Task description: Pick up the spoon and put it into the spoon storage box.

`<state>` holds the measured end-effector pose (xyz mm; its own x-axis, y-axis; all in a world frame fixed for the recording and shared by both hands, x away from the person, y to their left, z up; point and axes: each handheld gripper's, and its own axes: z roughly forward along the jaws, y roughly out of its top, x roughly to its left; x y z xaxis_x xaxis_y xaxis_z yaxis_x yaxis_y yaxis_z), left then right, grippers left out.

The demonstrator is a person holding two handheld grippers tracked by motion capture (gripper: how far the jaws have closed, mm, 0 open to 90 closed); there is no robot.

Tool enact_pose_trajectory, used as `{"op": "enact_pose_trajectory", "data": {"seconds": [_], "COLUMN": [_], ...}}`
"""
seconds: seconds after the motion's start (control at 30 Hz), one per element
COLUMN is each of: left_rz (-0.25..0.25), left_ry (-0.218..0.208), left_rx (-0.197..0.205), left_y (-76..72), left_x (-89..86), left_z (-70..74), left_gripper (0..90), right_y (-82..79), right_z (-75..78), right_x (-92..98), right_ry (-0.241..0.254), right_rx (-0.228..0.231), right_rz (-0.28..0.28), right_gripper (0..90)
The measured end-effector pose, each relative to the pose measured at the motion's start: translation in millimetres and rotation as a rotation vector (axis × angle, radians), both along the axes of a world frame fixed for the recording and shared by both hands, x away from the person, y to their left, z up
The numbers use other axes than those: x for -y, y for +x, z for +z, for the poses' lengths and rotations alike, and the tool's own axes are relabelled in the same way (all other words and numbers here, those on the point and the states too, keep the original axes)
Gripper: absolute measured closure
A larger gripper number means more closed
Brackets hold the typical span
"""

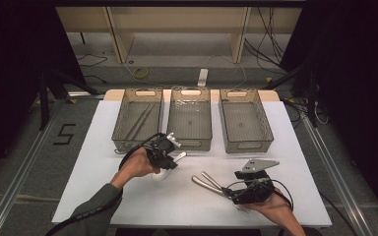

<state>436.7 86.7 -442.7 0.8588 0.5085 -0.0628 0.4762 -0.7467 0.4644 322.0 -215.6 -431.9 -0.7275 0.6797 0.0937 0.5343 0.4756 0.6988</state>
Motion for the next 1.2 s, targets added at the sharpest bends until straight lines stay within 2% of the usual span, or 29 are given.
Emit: {"op": "enact_pose_trajectory", "data": {"seconds": [0.13, 0.23, 0.37, 0.53, 0.63, 0.7, 0.9, 1.2], "left_rz": [0.029, 0.035, 0.049, 0.057, 0.064, 0.078, 0.122, 0.198], "left_ry": [-0.049, -0.056, -0.094, -0.142, -0.149, -0.178, -0.241, -0.279], "left_rx": [0.002, 0.008, 0.01, 0.028, 0.041, 0.045, 0.067, 0.101], "left_y": [1.6, 3.7, 4.9, 4.7, 6.7, 8.4, 20.0, 38.5], "left_x": [-5.1, -9.3, -13.6, -15.2, -16.2, -17.2, -21.9, -24.0], "left_z": [5.6, 9.2, 14.2, 25.9, 33.7, 38.9, 59.0, 79.6], "left_gripper": [73.5, 73.6, 73.6, 73.6, 73.7, 73.7, 73.8, 73.8], "right_y": [0.1, 0.0, 0.1, 0.2, 0.2, 0.5, 1.4, 1.6], "right_z": [-0.1, -0.1, -0.1, 0.0, -0.2, -0.2, -0.1, 0.9], "right_x": [0.0, -0.1, -0.1, -0.1, -0.7, -0.4, 0.2, 1.5], "right_ry": [0.0, 0.0, 0.0, 0.001, 0.001, 0.002, 0.007, 0.016], "right_rx": [-0.001, -0.001, -0.002, -0.003, -0.006, -0.007, -0.007, -0.008], "right_rz": [0.0, 0.002, 0.002, -0.001, -0.001, -0.001, -0.005, -0.01], "right_gripper": [27.0, 27.0, 27.0, 27.0, 27.0, 27.0, 27.0, 27.0]}}
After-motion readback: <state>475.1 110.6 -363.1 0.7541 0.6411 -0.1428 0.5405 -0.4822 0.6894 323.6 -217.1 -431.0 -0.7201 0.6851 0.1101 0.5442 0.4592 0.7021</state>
